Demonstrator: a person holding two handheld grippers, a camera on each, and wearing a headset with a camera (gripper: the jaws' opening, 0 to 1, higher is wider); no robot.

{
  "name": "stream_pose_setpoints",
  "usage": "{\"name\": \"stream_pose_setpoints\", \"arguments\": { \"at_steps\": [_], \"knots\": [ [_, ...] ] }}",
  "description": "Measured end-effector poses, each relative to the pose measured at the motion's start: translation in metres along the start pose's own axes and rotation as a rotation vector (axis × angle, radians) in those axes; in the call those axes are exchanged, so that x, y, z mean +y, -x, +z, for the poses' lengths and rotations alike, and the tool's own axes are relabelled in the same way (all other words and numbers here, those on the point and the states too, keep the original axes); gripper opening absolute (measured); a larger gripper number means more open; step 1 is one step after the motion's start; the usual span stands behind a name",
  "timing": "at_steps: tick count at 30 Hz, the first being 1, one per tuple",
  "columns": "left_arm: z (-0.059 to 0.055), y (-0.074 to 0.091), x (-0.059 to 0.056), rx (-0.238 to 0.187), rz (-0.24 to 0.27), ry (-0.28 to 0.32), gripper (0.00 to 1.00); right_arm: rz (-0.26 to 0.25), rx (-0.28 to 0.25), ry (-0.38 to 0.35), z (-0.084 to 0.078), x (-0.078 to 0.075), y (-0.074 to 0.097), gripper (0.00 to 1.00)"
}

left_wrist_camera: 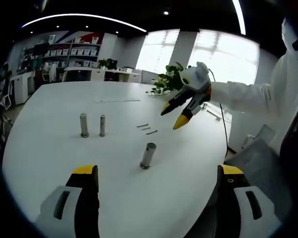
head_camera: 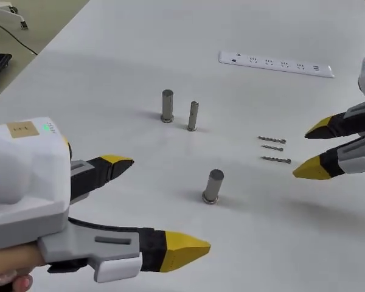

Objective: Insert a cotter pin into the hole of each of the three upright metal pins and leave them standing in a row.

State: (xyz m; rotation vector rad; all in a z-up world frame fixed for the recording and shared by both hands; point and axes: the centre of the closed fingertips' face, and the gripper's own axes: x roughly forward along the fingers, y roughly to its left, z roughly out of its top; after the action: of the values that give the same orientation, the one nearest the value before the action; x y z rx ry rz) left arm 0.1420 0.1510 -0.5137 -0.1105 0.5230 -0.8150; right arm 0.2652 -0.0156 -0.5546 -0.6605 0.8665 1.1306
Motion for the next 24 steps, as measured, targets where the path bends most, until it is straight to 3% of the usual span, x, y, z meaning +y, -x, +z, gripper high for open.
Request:
{"name": "stream_pose_setpoints", "arguments": {
  "at_steps": [4,16,24],
  "knots": [
    [0.0,0.001,0.001,-0.002,0.001,0.004,0.98,0.021,0.009,0.031,-0.001,0.0,-0.008,0.37],
    [0.006,0.01,0.008,-0.025,0.017,0.027,0.96,0.056,0.07,0.055,-0.012,-0.007,-0.033,0.25],
    [0.0,0.013,0.005,-0.014,-0.003,0.047,0.96,0.061,0.106,0.047,-0.02,-0.016,-0.044,0.2]
  ]
}}
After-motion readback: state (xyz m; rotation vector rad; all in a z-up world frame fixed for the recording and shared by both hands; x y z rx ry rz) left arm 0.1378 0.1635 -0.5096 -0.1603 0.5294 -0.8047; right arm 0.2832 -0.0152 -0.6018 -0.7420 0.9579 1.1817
